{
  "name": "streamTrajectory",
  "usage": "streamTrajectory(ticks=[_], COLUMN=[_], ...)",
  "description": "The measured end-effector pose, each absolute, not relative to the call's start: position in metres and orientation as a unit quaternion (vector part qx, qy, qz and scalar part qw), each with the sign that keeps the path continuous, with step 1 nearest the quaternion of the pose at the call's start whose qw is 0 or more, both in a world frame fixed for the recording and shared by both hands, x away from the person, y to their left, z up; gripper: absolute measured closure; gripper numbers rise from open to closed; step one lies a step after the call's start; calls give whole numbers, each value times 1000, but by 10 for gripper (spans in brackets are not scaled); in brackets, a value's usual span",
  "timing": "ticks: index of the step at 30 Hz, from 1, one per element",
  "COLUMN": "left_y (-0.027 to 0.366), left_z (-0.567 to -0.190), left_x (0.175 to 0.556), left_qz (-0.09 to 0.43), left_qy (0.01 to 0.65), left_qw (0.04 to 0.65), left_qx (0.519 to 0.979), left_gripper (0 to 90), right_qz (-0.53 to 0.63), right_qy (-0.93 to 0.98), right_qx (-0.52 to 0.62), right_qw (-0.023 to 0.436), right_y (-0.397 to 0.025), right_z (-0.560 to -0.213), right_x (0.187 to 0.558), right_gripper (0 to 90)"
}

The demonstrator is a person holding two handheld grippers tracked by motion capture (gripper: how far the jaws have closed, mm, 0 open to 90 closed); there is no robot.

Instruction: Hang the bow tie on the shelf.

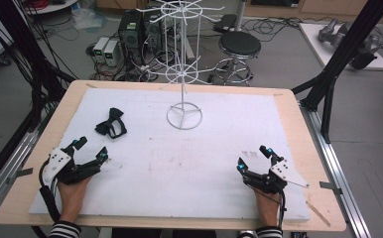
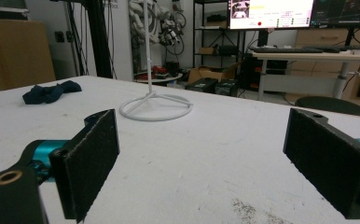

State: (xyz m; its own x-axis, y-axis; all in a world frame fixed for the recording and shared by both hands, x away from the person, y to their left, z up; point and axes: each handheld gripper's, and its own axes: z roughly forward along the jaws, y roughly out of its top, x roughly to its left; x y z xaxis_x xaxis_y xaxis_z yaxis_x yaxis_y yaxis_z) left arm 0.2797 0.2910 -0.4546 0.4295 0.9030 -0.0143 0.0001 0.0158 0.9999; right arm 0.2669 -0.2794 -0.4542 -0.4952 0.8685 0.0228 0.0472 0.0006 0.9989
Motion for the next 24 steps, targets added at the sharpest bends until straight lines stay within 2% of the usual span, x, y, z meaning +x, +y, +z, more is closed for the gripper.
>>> streamTrajectory(ticks=[24], left_y=[292], left_z=[-455], left_x=[280], left_qz=[373], left_qy=[383], left_qw=[604], left_qx=[591], left_gripper=[167], right_qz=[601], right_qy=[619], right_qx=[370], right_qw=[346], right_y=[-279], right_z=[-454], right_x=[266], right_gripper=[96])
